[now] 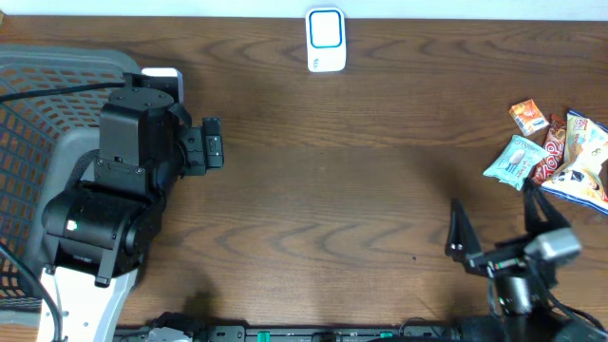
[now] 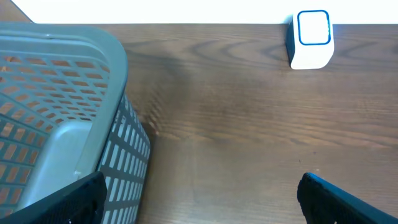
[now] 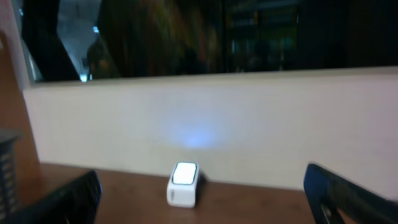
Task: Scan the item barcode
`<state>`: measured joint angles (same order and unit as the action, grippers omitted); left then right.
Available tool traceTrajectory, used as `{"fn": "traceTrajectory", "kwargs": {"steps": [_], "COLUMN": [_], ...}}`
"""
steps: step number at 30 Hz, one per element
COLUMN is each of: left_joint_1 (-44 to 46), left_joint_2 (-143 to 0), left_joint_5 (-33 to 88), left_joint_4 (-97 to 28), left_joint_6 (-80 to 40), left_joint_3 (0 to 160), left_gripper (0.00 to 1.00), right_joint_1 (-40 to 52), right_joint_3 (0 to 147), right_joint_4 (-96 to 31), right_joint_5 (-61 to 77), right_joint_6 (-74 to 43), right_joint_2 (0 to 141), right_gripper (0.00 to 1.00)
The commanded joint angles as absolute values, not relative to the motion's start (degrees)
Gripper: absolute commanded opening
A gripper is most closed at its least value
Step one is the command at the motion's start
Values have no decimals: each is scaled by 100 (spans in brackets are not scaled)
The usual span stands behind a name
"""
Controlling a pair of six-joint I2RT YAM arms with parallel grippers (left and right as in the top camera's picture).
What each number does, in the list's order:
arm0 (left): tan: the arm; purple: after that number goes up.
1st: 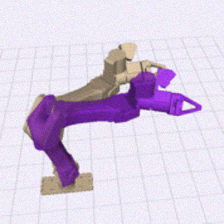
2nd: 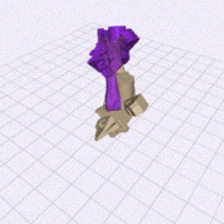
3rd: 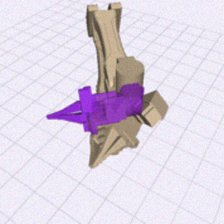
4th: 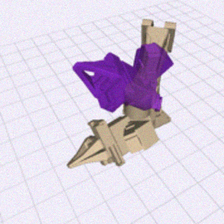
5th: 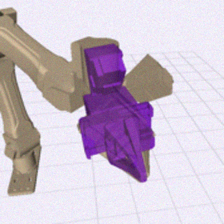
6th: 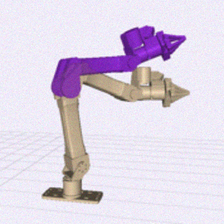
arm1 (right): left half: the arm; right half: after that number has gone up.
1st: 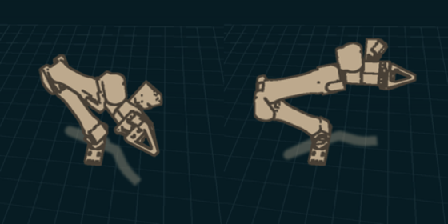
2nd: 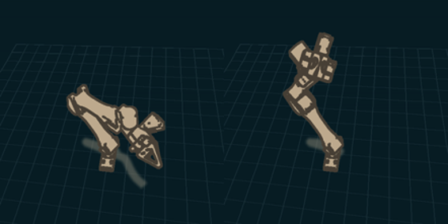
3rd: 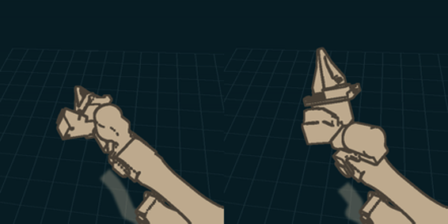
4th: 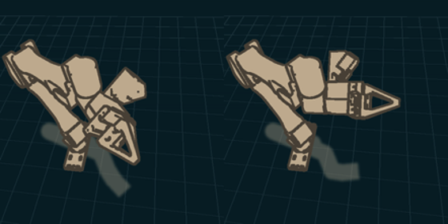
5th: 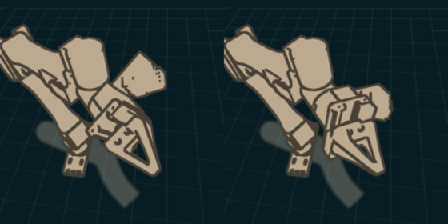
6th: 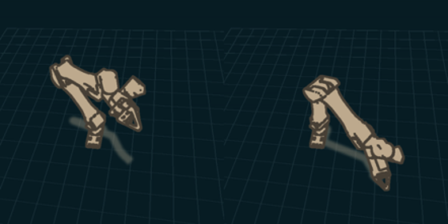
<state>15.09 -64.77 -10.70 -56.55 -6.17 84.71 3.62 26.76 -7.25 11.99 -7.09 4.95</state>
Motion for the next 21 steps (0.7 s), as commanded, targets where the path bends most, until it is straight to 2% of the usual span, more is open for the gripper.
{"fn": "traceTrajectory", "kwargs": {"steps": [1, 12, 21], "left_joint_1": [1481, 1479, 1479], "left_joint_2": [-6473, -6473, -6473], "left_joint_5": [-1120, -1120, -1120], "left_joint_4": [-5655, -5655, -5655], "left_joint_6": [-609, -609, -609], "left_joint_3": [8471, 8471, 8471], "left_gripper": [98, 98, 98], "right_joint_1": [397, 397, 397], "right_joint_3": [1957, 296, 32], "right_joint_4": [-257, 1280, 843], "right_joint_5": [1260, 1223, 1039], "right_joint_6": [-611, -499, -499], "right_joint_2": [228, 27, 27], "right_gripper": [99, 99, 99]}}
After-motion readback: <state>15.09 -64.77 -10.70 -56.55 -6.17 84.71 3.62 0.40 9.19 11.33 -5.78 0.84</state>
